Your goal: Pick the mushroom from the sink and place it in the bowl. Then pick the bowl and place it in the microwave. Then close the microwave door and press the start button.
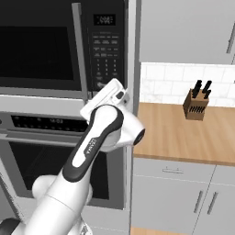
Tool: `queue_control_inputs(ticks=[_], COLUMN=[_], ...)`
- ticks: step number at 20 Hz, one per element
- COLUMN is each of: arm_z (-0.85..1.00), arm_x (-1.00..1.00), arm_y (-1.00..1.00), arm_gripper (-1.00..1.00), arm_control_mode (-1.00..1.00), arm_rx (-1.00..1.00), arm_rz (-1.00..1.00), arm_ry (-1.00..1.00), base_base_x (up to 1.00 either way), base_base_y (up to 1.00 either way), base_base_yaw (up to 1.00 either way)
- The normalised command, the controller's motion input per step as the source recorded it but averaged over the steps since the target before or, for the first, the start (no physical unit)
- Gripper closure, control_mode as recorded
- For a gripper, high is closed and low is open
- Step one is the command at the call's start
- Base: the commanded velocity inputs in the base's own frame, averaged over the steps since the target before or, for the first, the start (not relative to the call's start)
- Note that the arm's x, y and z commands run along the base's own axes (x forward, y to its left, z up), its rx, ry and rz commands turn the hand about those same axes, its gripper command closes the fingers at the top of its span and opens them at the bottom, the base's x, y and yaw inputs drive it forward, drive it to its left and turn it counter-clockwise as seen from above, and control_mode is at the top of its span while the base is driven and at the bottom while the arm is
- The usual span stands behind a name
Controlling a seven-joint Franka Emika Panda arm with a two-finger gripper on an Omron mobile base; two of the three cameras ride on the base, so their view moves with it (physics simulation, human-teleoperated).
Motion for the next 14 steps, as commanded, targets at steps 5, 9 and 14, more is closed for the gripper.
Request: queue_control_inputs(ticks=[5,9,14], arm_z=[-0.09,-0.08,0.0], arm_x=[0.85,0.59,-0.63], arm_y=[0.23,0.23,0.51], arm_gripper=[-1.0,-1.0,-1.0], arm_control_mode=[-1.0,-1.0,-1.0], arm_rx=[0.08,0.04,0.0], arm_rz=[0.18,0.18,0.15], arm_ry=[0.14,0.09,0.0], base_base_x=[0.0,0.0,0.0], base_base_y=[0.0,0.0,0.0], base_base_yaw=[0.0,0.0,0.0])
